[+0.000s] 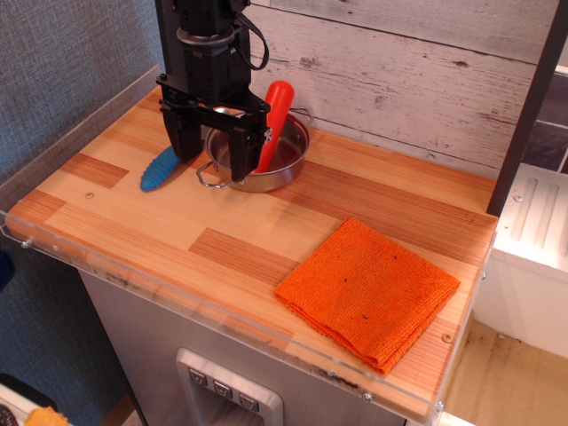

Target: Move towel to slightly left of center front table edge

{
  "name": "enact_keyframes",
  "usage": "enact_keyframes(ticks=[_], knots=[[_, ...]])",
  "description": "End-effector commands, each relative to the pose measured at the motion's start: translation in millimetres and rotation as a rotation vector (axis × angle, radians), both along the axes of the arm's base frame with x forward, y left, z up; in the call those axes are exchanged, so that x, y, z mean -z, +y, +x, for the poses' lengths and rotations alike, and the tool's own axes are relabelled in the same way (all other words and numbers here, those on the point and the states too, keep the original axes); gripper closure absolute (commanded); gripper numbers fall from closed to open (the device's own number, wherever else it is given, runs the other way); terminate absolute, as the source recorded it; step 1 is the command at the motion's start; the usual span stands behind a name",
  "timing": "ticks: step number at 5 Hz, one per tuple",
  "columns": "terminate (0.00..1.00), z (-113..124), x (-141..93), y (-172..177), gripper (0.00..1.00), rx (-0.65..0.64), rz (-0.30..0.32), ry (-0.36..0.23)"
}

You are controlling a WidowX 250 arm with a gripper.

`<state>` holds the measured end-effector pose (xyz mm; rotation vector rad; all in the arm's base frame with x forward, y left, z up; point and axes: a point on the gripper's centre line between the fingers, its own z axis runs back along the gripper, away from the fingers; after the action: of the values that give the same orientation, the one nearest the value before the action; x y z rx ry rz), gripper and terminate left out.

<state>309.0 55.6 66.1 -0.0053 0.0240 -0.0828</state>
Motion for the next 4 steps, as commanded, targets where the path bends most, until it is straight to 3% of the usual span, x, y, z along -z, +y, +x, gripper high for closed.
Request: enact_keyframes(ticks=[1, 2, 4], knots=[[0.00, 0, 0, 0, 0.00, 0.000, 0.000, 0.000], [0.00, -1, 13, -48, 0.00, 0.057, -0.053, -0.006], [0.00, -14, 26, -132, 0.00, 0.149, -0.054, -0.057]])
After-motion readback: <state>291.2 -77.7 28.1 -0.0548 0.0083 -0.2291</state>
